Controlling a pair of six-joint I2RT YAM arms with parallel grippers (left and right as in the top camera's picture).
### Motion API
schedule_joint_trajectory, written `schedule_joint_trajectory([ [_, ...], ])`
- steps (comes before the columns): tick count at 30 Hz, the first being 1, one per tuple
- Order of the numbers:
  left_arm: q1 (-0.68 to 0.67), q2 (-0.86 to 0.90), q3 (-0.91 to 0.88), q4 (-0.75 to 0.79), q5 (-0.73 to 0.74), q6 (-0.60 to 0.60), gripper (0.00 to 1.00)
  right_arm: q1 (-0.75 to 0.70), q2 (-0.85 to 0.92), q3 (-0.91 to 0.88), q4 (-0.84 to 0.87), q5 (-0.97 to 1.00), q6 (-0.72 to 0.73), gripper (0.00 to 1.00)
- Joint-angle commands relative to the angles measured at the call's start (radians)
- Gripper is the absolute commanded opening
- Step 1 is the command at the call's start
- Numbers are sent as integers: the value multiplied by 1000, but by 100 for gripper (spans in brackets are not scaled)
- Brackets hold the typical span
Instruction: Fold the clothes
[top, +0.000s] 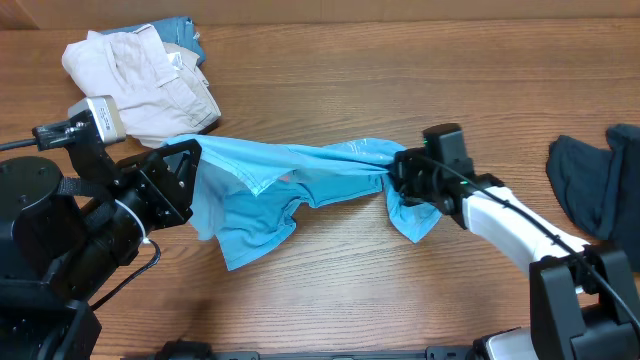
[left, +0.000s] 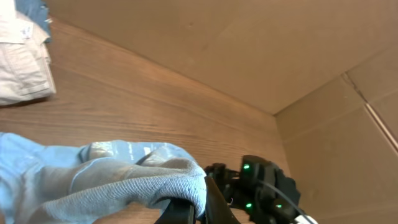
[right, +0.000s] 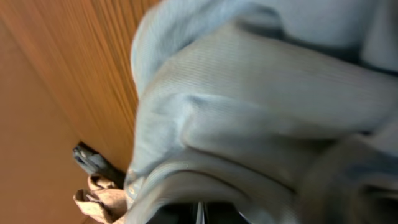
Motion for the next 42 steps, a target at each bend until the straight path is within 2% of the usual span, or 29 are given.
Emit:
schedule_joint_trajectory([
  [1,4,-13,30,6,-45,9,4,-80,-1,3,-10,-57,-124,7],
  [5,4,-13,30,0,-45,14,4,-147,-2,3,-43,-58,-140,5],
  [9,4,-13,30,-27,-90,24,4,-275,-28,5,-37,-83,-266,4],
  [12,4,-13,30,-27,-90,24,4,-393,-58,22,-33,-196,-313,4],
  [15,4,-13,30,-28,-101,24,4,-532,-103,82,-34,-352,-440,4],
  [18,4,-13,30,-27,-101,29,4,-599,-159,137,-57,-464,-543,4],
  [20,4,-13,30,-26,-104,51,4,-606,-215,175,-95,-438,-630,4],
  [24,4,-12,30,-28,-121,91,4,-607,-272,264,-245,-217,-785,5],
  [26,4,-12,30,-63,-165,109,4,-641,-269,277,-321,-37,-801,12],
  [27,4,-10,30,-88,-173,111,4,-661,-260,277,-329,-43,-801,17],
  [30,4,2,30,-95,-175,113,4,-676,-211,277,-344,-72,-830,21],
  [32,4,8,30,-102,-175,119,4,-676,-172,277,-359,-88,-834,35],
  [34,4,16,30,-110,-175,128,4,-666,-142,277,-397,-142,-834,43],
  [35,4,20,30,-111,-176,128,5,-652,-141,277,-428,-156,-853,44],
  [38,4,39,30,-119,-179,128,5,-607,-142,277,-512,-290,-937,53],
  [42,4,64,30,-126,-184,128,5,-520,-142,277,-706,-365,-1137,53],
])
